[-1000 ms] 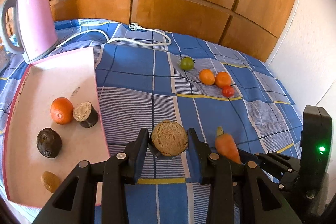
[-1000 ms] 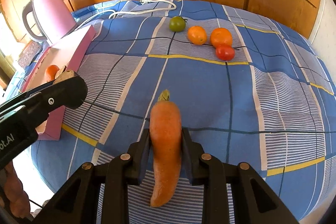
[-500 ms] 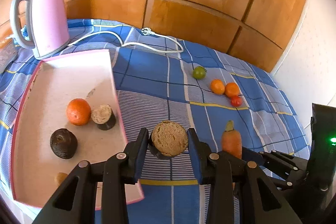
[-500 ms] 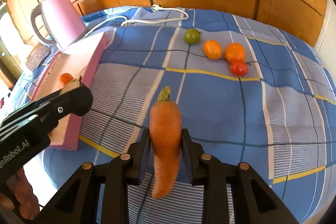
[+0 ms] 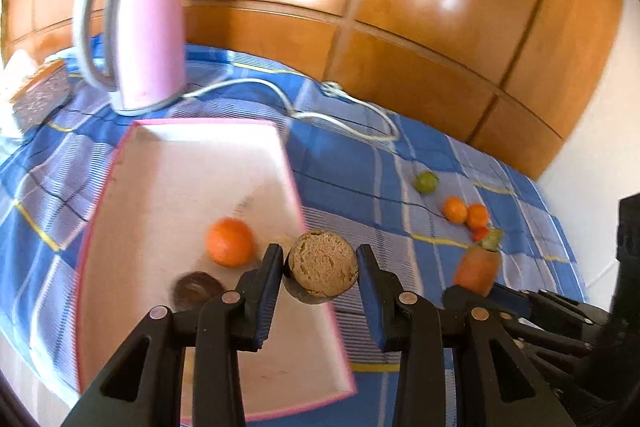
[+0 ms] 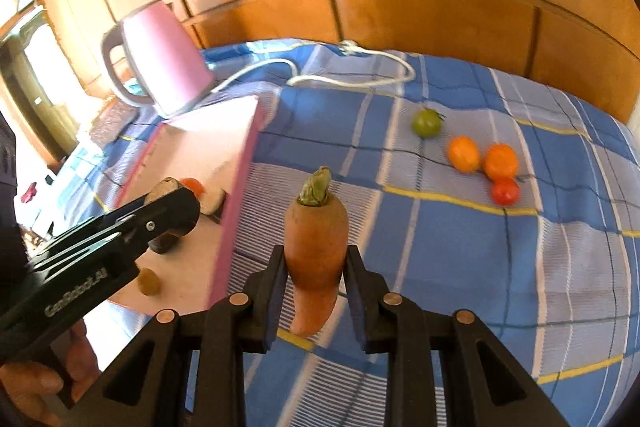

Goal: Organize fruits
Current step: 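Carry the carrot in the right tool and dark cylinder in the left tool over the white tray, then lower both held items into the white tray and open both tools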

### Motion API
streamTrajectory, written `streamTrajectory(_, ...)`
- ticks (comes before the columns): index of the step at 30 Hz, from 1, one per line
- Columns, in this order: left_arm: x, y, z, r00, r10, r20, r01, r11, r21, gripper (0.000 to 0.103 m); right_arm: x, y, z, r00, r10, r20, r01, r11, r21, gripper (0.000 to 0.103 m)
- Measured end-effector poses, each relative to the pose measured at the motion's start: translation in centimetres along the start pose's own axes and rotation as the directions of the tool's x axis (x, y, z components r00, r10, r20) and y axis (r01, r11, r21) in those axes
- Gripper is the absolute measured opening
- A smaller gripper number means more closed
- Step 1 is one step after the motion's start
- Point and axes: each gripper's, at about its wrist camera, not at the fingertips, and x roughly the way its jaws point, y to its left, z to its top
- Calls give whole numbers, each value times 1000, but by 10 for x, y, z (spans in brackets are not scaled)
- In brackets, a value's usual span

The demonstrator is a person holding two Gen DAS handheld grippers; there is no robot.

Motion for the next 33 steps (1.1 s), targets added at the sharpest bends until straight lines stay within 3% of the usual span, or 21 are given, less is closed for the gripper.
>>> streamTrajectory(13, 2, 77, 19, 989, 148, 26, -145, 985, -91, 38, 24, 61, 48, 995, 100, -4, -99, 987, -128, 28)
streamTrajectory(21, 10, 93, 22, 984, 178, 15, -175, 979, -108, 38, 49, 88, 71, 992, 124, -23, -126, 977, -173, 28)
streamTrajectory(27, 14, 102, 22, 979, 203, 3, -200, 971, -130, 39, 75, 105, 82, 994, 97, -52, -106, 972, -210, 29)
streamTrajectory(33, 13, 104, 21, 976, 219, 9, -216, 967, -135, 49, 83, 109, 83, 993, 108, -52, -116, 973, -201, 32)
